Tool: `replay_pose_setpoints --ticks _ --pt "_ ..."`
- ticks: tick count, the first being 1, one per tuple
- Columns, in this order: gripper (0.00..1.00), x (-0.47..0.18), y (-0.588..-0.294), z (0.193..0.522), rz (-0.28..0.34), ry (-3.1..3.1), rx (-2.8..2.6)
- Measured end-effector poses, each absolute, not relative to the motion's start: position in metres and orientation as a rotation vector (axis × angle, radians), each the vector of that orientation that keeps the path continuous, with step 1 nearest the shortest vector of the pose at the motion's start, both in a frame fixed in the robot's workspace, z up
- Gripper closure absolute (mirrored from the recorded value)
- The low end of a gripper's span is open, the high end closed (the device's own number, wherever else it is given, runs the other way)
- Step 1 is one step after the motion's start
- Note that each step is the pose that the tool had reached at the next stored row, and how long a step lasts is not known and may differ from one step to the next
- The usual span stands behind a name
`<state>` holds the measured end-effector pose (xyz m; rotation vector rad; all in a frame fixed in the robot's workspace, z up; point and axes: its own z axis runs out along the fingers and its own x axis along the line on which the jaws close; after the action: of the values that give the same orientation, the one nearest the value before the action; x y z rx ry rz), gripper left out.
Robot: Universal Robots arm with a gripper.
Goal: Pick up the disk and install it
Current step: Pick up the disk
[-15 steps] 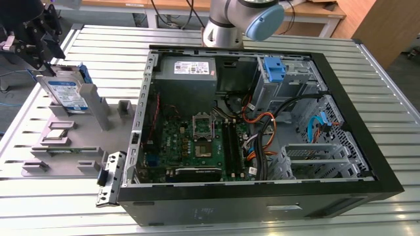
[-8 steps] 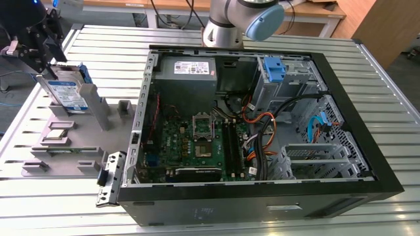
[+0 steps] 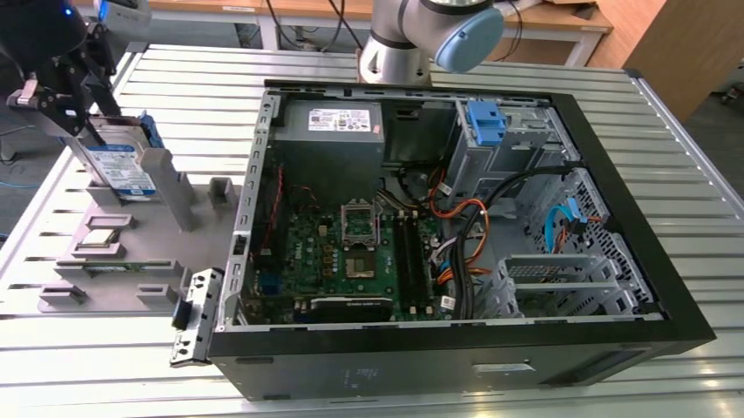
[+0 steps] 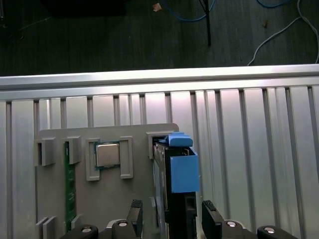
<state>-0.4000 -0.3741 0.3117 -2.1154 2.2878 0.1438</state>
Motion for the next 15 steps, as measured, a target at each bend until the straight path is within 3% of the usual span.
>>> replay_pose_setpoints --ticks 15 --pt "0.41 -0.4000 -0.3741 0.3052 0.144 2.266 -2.140"
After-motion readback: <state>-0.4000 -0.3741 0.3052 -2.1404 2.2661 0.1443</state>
